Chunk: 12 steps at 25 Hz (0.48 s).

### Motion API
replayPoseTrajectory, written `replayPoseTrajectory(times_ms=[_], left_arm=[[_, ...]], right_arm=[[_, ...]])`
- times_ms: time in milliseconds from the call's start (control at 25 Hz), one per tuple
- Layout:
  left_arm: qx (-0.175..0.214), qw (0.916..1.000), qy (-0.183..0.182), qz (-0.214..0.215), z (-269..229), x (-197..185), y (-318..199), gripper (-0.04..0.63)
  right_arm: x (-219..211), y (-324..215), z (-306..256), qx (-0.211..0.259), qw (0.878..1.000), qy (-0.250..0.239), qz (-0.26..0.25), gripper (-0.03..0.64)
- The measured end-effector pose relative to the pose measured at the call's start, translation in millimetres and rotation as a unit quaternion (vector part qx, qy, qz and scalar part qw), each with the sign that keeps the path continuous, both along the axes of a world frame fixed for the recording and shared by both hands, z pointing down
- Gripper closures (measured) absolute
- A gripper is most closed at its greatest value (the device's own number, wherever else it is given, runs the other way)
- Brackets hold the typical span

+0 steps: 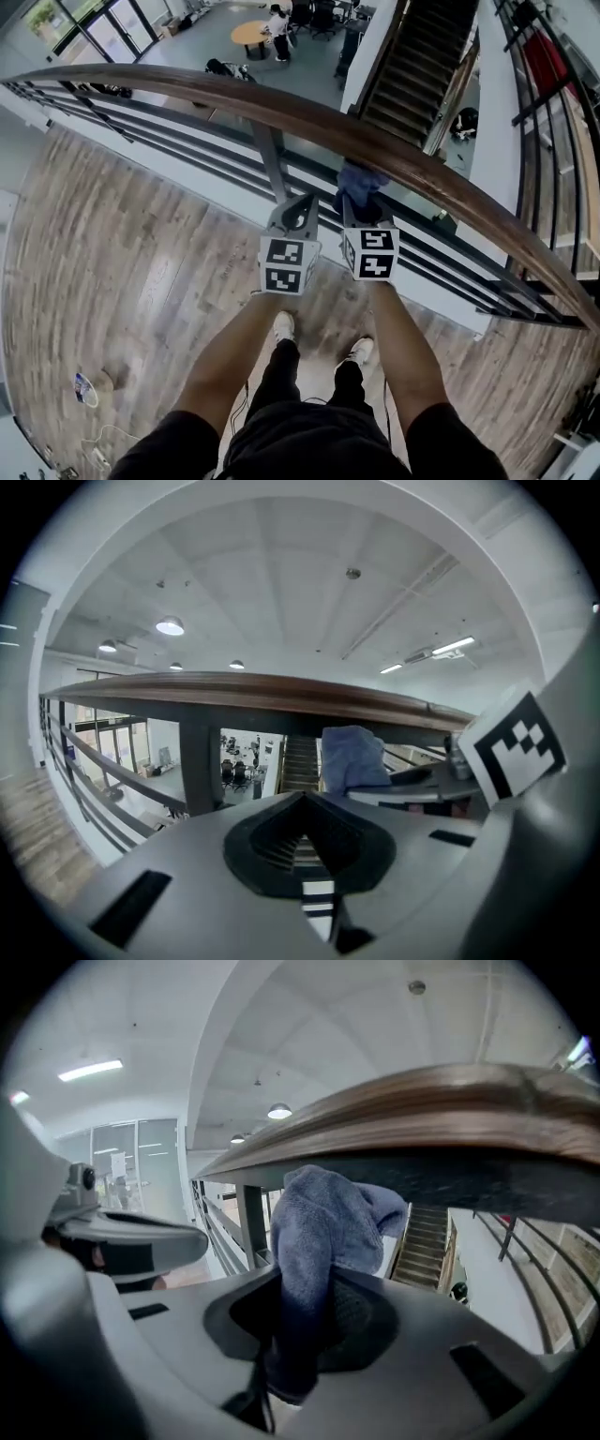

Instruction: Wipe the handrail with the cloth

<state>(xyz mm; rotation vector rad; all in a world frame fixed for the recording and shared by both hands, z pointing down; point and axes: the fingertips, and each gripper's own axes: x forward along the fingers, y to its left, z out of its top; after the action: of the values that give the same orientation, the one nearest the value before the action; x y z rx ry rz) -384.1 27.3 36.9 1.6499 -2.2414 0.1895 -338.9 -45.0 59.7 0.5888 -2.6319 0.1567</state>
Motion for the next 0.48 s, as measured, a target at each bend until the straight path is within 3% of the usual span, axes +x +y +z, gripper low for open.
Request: replayPoseTrajectory(times_ms=[200, 480], left_arm=[[-0.013, 0.9998, 0.000, -0.016, 25.8, -72.8, 17.8, 0.592], [-0.029, 0.9993, -0.003, -0.022, 46.0, -129.7, 50.7, 0.592]], right_arm=[[-90.7, 10.4, 30.2, -0.036, 0.999, 0.008, 0.005, 0.524], [-185.3, 13.1, 58.0, -0.058, 0.997, 0.047, 0.025, 0.525]])
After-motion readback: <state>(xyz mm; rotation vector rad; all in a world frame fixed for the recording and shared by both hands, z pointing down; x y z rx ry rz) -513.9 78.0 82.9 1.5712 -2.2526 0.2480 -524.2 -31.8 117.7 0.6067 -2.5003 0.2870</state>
